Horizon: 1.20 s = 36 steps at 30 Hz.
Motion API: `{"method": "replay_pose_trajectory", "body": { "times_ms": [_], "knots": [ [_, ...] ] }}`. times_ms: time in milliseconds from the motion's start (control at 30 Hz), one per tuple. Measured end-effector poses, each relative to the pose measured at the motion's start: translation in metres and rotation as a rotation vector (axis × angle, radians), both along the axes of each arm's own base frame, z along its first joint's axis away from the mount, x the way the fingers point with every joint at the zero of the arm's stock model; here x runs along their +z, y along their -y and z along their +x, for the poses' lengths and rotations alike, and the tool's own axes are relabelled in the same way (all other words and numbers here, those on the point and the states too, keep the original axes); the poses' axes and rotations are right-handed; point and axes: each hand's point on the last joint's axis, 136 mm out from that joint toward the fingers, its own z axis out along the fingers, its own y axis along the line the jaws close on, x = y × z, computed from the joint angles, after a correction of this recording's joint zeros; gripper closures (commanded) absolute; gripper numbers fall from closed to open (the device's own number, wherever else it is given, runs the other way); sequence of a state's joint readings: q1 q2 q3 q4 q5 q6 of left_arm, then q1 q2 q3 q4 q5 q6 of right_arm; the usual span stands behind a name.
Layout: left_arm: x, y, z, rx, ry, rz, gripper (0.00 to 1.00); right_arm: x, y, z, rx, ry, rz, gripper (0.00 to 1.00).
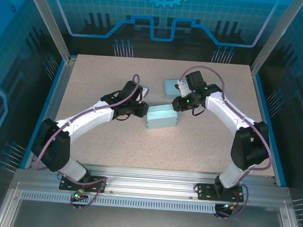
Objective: Fold the paper box
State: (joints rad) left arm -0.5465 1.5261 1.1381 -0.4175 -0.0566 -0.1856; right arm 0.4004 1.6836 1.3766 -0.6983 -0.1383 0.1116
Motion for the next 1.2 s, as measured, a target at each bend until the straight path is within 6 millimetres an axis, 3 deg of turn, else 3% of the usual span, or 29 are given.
{"method": "replay_pose_trajectory", "body": {
  "times_ms": [333,500,633,833,1067,1200],
  "knots": [
    [-0.005,0.003,-0.003,-0.003,-0.028,0.017,0.81,-0.002,-0.001,-0.001,-0.040,-0.013,-0.006,0.71],
    [-0.008,0.002,-0.004,0.021,-0.045,0.020,0.92,-0.004,0.005,-0.002,-0.081,-0.019,-0.020,0.73],
    [-0.005,0.004,-0.003,0.031,-0.044,0.013,0.93,-0.002,0.006,-0.007,-0.103,-0.017,-0.016,0.77],
    [-0.003,0.011,-0.004,0.014,-0.037,0.015,0.93,0.004,0.009,-0.006,-0.115,0.015,-0.030,0.62],
    [-0.005,0.010,-0.003,-0.006,-0.027,0.040,0.93,0.007,0.015,0.002,-0.045,0.078,-0.084,0.59],
    [-0.007,0.010,0.000,-0.015,-0.020,0.058,0.93,0.019,0.012,0.012,0.024,0.137,-0.102,0.59]
  ]
}}
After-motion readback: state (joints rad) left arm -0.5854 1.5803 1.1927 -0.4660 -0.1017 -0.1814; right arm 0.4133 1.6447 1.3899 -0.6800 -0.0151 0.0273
